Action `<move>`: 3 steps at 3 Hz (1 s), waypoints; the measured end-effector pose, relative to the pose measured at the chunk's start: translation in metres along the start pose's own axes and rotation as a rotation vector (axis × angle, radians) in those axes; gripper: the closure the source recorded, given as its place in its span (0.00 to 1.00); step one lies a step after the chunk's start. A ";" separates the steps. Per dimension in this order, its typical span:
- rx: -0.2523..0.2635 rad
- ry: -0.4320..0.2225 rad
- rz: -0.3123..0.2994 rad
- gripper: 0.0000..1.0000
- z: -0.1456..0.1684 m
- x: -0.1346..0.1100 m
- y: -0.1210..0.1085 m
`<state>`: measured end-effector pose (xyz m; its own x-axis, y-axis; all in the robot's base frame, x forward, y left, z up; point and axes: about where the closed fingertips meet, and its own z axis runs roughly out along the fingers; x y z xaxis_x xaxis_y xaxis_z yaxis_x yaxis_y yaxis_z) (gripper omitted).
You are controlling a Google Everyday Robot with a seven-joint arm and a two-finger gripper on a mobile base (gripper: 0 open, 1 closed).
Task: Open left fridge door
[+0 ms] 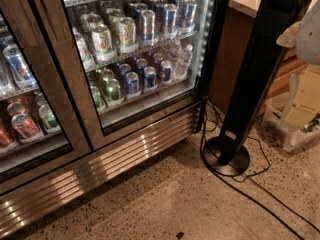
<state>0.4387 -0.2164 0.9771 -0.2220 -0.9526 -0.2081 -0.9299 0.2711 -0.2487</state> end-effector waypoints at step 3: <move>0.151 -0.136 0.137 0.00 0.000 -0.051 -0.004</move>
Offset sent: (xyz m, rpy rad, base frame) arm 0.0131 0.0582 0.0167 0.0924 -0.2310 -0.1003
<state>0.4534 -0.1691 0.9888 -0.2918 -0.8809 -0.3726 -0.8373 0.4236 -0.3458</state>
